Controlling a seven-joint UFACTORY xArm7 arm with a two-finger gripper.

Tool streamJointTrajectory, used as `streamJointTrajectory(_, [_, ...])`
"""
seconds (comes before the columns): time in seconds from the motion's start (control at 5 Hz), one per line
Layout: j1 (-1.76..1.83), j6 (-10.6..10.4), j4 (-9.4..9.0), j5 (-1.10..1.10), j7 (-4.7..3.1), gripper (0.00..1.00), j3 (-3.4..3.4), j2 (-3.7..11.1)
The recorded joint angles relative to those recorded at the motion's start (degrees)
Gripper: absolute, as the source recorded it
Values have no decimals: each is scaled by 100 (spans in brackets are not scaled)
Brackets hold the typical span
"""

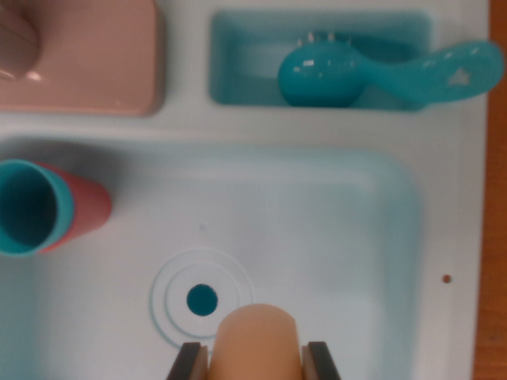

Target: Pick detergent from the sink

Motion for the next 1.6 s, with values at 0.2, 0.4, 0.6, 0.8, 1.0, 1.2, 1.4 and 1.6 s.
streamJointTrajectory(0.2, [1,262,190,-21,24,100,0,-74])
streamJointTrajectory(0.4, [1,262,190,-21,24,100,0,-74])
streamJointTrajectory(0.6, [3,531,384,-42,48,100,1,-149])
streamJointTrajectory(0.8, [3,531,384,-42,48,100,1,-149])
streamJointTrajectory(1.0, [4,798,578,-63,73,100,1,-225])
streamJointTrajectory(1.2, [4,798,578,-63,73,100,1,-225])
streamJointTrajectory(1.4, [6,1069,775,-84,97,100,1,-301])
streamJointTrajectory(1.6, [6,1069,775,-84,97,100,1,-301])
